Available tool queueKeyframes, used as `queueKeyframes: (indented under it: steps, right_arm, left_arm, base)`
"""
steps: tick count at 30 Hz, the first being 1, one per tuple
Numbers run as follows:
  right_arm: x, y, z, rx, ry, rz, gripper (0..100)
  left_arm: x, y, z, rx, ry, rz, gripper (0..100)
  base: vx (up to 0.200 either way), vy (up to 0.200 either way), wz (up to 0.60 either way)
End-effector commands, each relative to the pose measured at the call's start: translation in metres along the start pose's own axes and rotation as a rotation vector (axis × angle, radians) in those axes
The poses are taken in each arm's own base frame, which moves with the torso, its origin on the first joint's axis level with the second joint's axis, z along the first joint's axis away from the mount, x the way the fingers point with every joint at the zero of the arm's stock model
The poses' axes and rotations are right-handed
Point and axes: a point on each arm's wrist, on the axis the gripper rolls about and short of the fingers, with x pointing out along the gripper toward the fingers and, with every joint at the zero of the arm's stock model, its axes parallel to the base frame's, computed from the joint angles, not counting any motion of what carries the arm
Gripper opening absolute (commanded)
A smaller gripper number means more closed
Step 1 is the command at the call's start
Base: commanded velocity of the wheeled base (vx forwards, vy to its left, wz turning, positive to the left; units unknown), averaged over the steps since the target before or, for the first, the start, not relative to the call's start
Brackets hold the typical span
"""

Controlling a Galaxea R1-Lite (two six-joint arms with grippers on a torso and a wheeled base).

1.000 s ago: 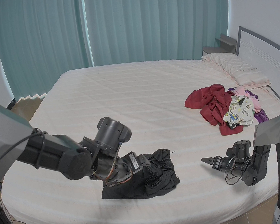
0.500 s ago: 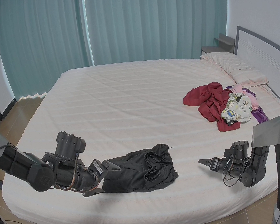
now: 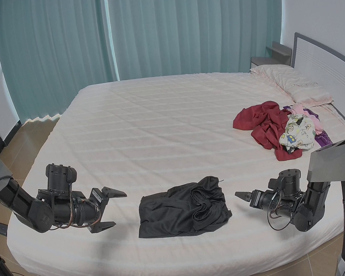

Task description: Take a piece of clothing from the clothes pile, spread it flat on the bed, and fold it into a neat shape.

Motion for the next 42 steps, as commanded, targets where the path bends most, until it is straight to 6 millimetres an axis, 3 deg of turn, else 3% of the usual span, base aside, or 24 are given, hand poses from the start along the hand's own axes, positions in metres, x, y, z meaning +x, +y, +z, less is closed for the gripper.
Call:
queueKeyframes:
  steps: [1, 5, 7, 12, 18, 22, 23, 33, 42]
  right_arm:
    - [0.001, 0.028, -0.006, -0.043, -0.004, 0.041, 100]
    - [0.008, 0.052, -0.015, -0.083, 0.003, 0.055, 100]
    - [0.018, 0.075, -0.022, -0.128, 0.030, -0.004, 100]
    - [0.029, 0.106, -0.027, -0.198, 0.080, -0.078, 100]
    - [0.029, 0.123, -0.040, -0.302, 0.111, -0.116, 100]
    - [0.031, 0.120, -0.047, -0.360, 0.125, -0.145, 100]
    - [0.031, 0.120, -0.047, -0.360, 0.125, -0.145, 0]
    - [0.011, 0.105, -0.041, -0.427, 0.224, -0.272, 0]
    - [-0.005, 0.071, -0.024, -0.372, 0.229, -0.367, 0]
  left_arm:
    - [0.010, 0.017, 0.007, -0.029, 0.022, 0.018, 100]
    - [0.008, 0.027, 0.000, -0.006, 0.037, -0.001, 100]
    - [0.006, 0.033, -0.005, 0.059, 0.022, -0.031, 100]
    - [0.007, 0.039, -0.007, 0.082, 0.009, -0.056, 100]
    - [0.008, 0.038, -0.007, 0.083, 0.007, -0.056, 100]
    - [0.007, 0.039, -0.007, 0.082, 0.007, -0.054, 100]
    - [0.007, 0.039, -0.007, 0.082, 0.007, -0.054, 100]
    - [0.009, 0.039, -0.007, 0.082, 0.003, -0.050, 100]
    - [0.009, 0.039, -0.007, 0.083, 0.002, -0.051, 100]
  base:
    - [0.000, 0.200, 0.00]
    - [0.000, 0.050, 0.00]
    - [0.000, 0.000, 0.00]
    - [0.000, 0.000, 0.00]
    - [0.000, 0.000, 0.00]
    - [0.000, 0.000, 0.00]
    - [0.000, 0.000, 0.00]
    - [0.000, 0.000, 0.00]
    - [0.000, 0.000, 0.00]
